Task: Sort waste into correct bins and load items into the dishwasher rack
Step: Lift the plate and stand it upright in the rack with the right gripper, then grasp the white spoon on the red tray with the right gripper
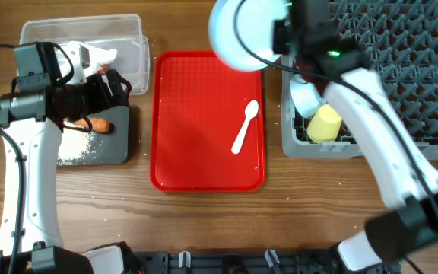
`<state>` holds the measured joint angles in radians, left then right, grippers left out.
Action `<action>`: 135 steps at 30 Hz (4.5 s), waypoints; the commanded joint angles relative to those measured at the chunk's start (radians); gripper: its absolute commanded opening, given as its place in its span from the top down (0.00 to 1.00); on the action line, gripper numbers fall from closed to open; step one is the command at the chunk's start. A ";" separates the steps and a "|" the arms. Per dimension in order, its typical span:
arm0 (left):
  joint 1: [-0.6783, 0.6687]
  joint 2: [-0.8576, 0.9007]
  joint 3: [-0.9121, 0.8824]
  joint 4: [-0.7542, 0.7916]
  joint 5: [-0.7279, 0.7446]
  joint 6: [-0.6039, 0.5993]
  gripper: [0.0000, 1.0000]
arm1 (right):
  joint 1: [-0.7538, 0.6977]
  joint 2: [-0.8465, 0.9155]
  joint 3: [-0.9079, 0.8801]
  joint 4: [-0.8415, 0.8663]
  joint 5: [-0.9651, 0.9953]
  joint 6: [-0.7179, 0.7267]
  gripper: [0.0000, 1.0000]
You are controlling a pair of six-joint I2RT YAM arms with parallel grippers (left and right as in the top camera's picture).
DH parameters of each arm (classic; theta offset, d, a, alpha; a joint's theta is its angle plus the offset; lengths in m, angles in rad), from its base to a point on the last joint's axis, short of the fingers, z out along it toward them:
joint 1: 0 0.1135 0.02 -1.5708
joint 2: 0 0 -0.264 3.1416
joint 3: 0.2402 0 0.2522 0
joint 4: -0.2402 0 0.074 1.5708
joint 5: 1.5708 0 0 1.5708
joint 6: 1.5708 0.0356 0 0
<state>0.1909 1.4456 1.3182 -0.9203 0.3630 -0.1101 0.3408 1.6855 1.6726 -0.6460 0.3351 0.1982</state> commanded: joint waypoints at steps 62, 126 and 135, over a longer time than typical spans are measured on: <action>0.004 -0.004 0.017 0.002 -0.009 -0.003 0.00 | -0.188 0.152 0.023 0.119 0.460 -0.426 0.00; 0.004 -0.004 0.017 0.002 -0.009 -0.003 0.00 | 0.183 0.331 -0.452 0.119 -0.327 0.108 0.96; 0.004 -0.004 0.017 0.002 -0.009 -0.003 0.00 | 0.175 0.283 -0.407 0.101 -0.335 0.063 0.96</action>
<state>0.1909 1.4456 1.3182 -0.9199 0.3630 -0.1101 0.5217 1.9694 1.2388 -0.5339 0.0013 0.2962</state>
